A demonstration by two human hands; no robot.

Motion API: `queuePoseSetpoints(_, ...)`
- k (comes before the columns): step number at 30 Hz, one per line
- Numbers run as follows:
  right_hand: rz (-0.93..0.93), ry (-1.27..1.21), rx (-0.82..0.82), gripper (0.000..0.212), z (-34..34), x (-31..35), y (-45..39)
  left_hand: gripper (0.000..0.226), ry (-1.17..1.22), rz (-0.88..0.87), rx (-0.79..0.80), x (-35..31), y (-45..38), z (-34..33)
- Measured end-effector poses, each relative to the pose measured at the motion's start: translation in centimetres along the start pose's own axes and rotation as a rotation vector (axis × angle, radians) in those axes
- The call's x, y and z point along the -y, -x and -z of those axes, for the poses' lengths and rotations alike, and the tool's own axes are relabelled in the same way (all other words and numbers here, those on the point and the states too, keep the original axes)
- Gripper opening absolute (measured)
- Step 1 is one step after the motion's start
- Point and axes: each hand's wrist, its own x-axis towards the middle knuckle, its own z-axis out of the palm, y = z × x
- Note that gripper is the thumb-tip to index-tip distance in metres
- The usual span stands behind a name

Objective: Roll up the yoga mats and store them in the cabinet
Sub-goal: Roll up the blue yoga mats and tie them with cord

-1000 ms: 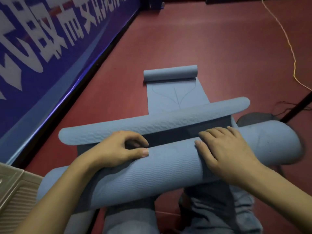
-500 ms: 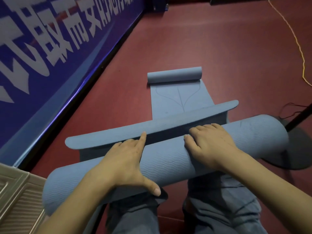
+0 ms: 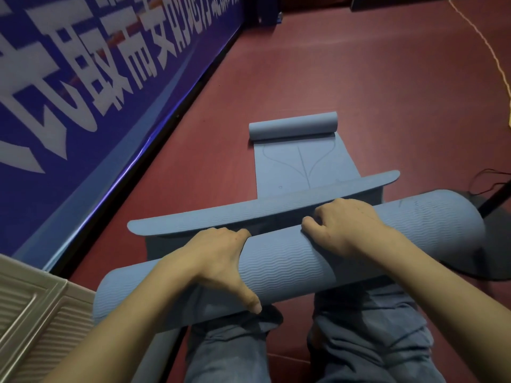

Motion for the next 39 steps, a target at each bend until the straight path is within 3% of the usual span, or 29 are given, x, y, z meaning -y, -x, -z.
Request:
queuePoseSetpoints(3,-0.020,-0.018,0.082,0.062,0.3,-0.5,0.3,0.092,0.007,-0.011,0.002,-0.7,0.6,0.1)
queuePoseSetpoints(9,-0.054,-0.043,0.220,0.070,0.7,-1.0,1.6,0.083,0.131,-0.036,0.104,-2.2,2.2,-0.3)
queuePoseSetpoints(15,-0.065,-0.083,0.464,0.078,0.4,-0.9,3.8,0.061,0.427,-0.116,0.464,-1.4,2.7,-0.8)
queuePoseSetpoints(17,-0.074,-0.132,0.507,0.072,0.4,-1.3,4.6,0.062,0.455,-0.150,0.496,-1.3,2.4,-1.4)
queuePoseSetpoints(23,0.011,-0.168,0.227,0.041,0.4,-1.5,5.5,0.078,0.508,-0.222,0.307,0.0,1.3,-1.7)
queuePoseSetpoints(26,0.021,-0.090,0.130,0.037,0.7,-1.4,5.9,0.077,0.518,-0.228,0.114,0.9,0.7,-1.1)
queuePoseSetpoints(28,0.021,-0.015,0.067,0.038,0.6,-1.3,6.2,0.069,0.520,-0.222,-0.029,1.9,0.5,-0.5)
queuePoseSetpoints(32,0.000,0.119,-0.069,0.054,-0.7,-1.2,6.5,0.031,0.517,-0.226,-0.218,2.7,0.2,-0.2)
queuePoseSetpoints(37,-0.039,0.076,-0.118,0.065,-1.6,-1.1,5.6,0.026,0.484,-0.188,-0.268,2.0,1.0,-0.6)
queuePoseSetpoints(39,-0.037,0.077,-0.101,0.060,-1.6,-1.0,5.3,0.050,0.414,-0.134,-0.203,1.3,2.3,-0.1)
